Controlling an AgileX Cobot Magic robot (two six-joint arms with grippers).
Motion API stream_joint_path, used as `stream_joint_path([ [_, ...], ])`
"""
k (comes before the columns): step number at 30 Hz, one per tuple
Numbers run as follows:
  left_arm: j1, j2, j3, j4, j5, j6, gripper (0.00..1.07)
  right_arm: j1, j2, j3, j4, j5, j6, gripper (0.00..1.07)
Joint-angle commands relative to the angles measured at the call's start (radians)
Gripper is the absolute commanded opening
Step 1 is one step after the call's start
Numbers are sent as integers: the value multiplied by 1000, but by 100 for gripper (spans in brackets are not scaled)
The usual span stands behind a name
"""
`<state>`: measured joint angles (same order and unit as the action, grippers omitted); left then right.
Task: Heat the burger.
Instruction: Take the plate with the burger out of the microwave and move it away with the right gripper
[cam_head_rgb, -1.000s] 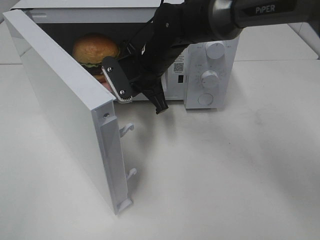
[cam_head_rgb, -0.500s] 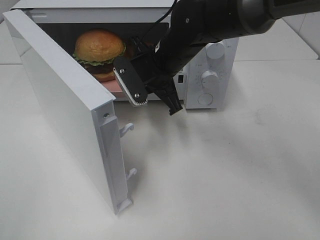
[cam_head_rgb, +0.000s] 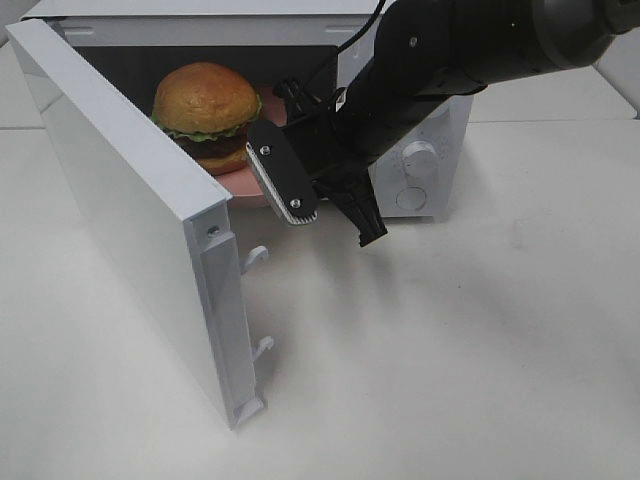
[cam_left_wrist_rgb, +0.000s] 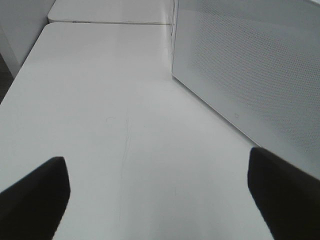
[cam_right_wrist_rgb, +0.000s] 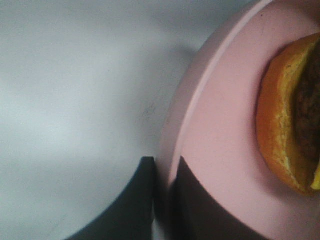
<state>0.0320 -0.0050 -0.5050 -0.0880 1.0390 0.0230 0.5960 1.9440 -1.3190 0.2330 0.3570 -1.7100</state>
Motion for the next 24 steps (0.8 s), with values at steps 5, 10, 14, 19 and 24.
stream_joint_path([
  [5, 5, -18, 0, -7, -8, -5, 88, -22, -100, 88, 25, -96, 12, 0],
  [10, 5, -18, 0, -7, -8, -5, 88, -22, -176, 198, 33, -112, 11, 0],
  [14, 5, -18, 0, -7, -8, -5, 88, -22, -207, 244, 40, -115, 11, 0],
  [19, 5, -18, 0, -7, -8, -5, 88, -22, -262, 314, 40, -142, 12, 0],
  [24, 5, -18, 0, -7, -8, -5, 88, -22, -318, 378, 41, -150, 16, 0],
])
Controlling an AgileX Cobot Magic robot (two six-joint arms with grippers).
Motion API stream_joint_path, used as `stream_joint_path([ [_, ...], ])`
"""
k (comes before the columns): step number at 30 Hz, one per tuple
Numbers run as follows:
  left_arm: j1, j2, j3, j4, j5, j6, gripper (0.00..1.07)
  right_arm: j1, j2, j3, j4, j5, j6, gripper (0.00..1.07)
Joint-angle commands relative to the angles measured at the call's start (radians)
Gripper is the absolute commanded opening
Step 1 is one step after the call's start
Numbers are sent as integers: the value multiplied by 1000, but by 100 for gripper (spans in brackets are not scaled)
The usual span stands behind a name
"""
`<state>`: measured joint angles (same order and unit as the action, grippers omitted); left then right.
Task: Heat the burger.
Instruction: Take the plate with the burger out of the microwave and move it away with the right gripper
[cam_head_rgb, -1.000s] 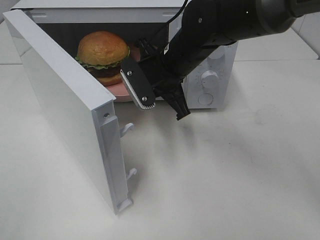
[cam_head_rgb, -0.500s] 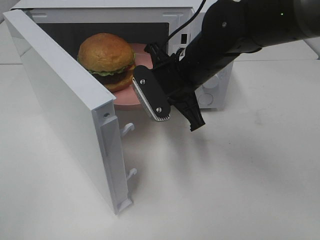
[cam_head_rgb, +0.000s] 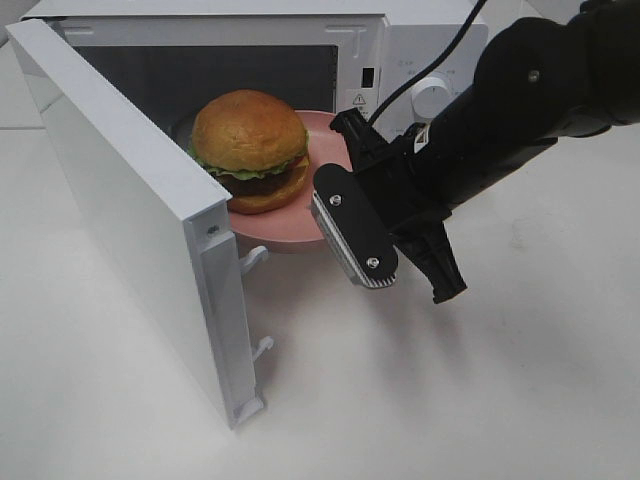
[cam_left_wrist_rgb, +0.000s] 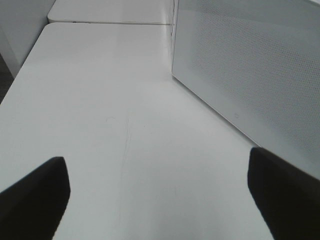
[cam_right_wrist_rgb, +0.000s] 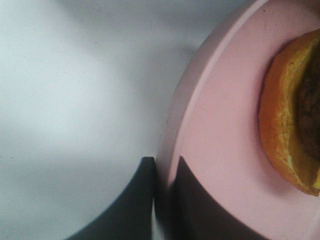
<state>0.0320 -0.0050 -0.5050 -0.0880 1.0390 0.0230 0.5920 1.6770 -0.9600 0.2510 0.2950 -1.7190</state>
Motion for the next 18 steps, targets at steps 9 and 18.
stream_joint_path([
  [9, 5, -18, 0, -7, -8, -5, 88, -18, -162, 136, 23, -101, 29, 0],
  [18, 5, -18, 0, -7, -8, -5, 88, -18, -292, 246, 22, -98, 45, 0],
])
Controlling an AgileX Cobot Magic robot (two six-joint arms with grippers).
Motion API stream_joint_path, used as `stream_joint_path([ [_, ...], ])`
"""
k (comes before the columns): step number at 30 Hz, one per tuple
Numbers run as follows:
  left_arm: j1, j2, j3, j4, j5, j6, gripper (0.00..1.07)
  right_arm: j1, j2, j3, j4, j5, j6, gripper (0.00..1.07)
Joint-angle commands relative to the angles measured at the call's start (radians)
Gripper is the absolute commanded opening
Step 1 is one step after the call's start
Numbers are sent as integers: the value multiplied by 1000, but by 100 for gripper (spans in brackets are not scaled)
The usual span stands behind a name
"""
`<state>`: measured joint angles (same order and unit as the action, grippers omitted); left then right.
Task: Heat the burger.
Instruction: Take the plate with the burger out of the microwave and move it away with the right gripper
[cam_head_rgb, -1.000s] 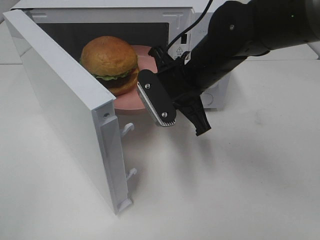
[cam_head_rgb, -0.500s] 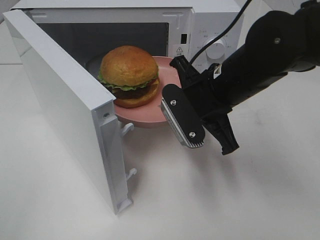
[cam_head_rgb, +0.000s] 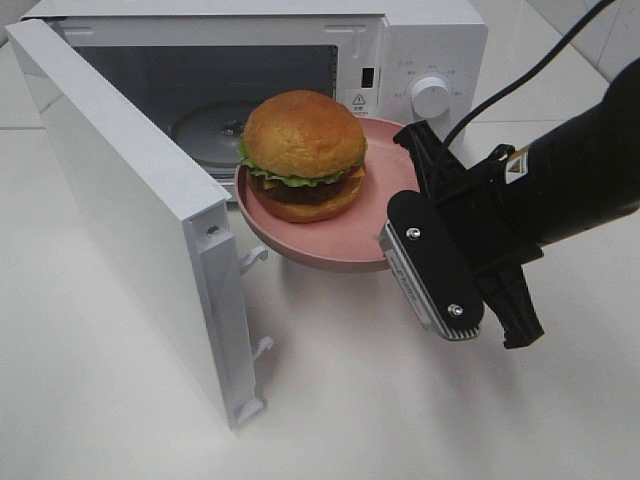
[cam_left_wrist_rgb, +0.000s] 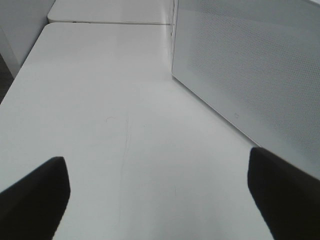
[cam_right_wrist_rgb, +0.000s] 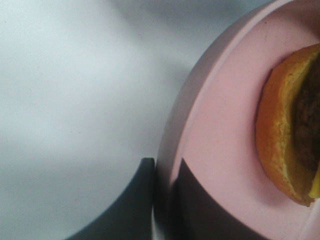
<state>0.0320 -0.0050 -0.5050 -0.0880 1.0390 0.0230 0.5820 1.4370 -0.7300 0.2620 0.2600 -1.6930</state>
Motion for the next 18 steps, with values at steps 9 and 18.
stream_joint_path([
  [9, 5, -18, 0, -7, -8, -5, 88, -8, -217, 138, 8, -39, 80, 0],
  [18, 5, -18, 0, -7, -8, -5, 88, -8, -348, 197, -53, 45, 157, 0],
])
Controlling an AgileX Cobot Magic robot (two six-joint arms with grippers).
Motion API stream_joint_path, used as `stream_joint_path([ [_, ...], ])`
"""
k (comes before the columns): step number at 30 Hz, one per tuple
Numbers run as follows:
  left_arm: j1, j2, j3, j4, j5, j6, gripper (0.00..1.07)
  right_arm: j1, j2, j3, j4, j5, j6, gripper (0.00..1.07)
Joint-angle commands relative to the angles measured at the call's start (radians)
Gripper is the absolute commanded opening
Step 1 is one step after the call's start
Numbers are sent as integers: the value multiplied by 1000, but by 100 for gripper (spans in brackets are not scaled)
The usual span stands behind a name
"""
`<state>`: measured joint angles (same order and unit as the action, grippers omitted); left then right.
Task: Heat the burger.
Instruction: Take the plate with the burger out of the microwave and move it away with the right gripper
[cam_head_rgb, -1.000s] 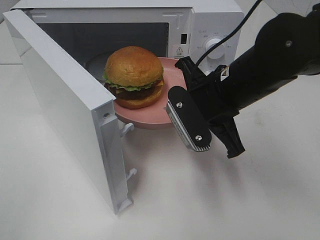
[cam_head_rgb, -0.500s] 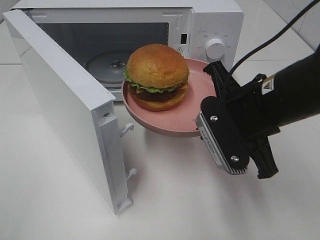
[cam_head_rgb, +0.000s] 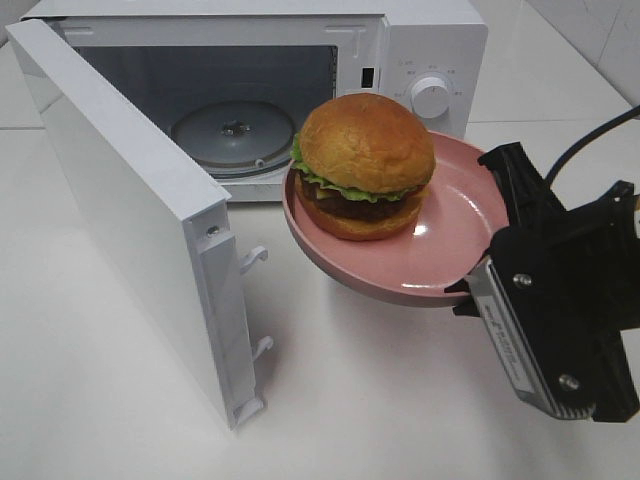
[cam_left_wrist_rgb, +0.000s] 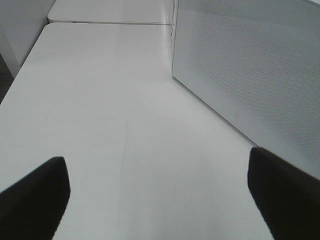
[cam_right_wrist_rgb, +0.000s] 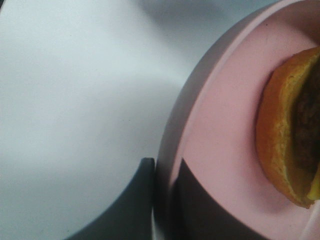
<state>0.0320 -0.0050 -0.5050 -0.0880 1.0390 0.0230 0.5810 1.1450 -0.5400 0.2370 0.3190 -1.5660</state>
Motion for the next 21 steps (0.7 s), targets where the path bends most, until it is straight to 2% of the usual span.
stream_joint_path([
  [1, 5, -18, 0, -7, -8, -5, 88, -7, -85, 22, -69, 8, 54, 0],
  [8, 5, -18, 0, -7, -8, -5, 88, -7, -177, 53, -153, 63, 166, 0],
  [21, 5, -18, 0, -7, -8, -5, 88, -7, -319, 64, -394, 213, 430, 0],
])
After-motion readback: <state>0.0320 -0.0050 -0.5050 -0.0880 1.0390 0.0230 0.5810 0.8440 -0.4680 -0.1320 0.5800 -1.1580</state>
